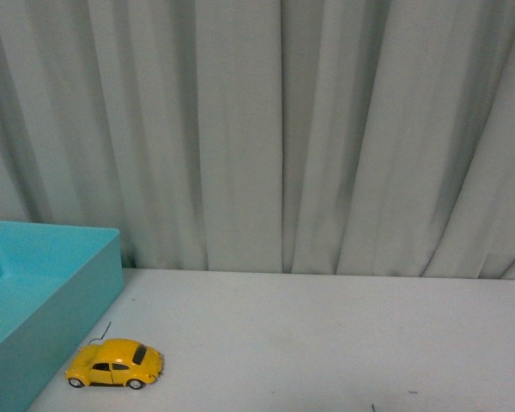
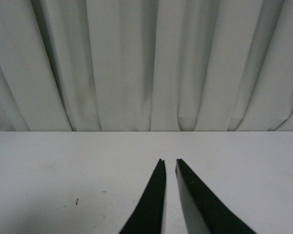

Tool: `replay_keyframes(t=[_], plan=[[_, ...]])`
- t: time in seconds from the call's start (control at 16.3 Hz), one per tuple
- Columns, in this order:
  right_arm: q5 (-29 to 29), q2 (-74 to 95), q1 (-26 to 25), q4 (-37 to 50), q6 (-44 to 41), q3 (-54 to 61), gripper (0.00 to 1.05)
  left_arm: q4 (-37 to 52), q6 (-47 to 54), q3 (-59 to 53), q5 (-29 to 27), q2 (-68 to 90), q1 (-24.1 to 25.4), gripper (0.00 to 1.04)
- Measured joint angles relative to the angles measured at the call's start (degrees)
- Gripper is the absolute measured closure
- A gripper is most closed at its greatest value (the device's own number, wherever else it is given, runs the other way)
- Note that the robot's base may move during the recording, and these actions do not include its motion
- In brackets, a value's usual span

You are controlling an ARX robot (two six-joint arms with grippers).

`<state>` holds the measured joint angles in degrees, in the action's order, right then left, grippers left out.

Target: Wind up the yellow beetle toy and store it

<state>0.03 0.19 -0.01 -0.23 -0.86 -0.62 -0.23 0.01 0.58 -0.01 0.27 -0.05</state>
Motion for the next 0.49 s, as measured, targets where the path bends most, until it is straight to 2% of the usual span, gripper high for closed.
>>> replay_keyframes(t=[0.49], plan=[[0.0, 0.0, 0.0, 0.0, 0.0, 0.0, 0.04, 0.0, 0.0, 0.0, 0.0, 0.0, 0.0, 0.07]])
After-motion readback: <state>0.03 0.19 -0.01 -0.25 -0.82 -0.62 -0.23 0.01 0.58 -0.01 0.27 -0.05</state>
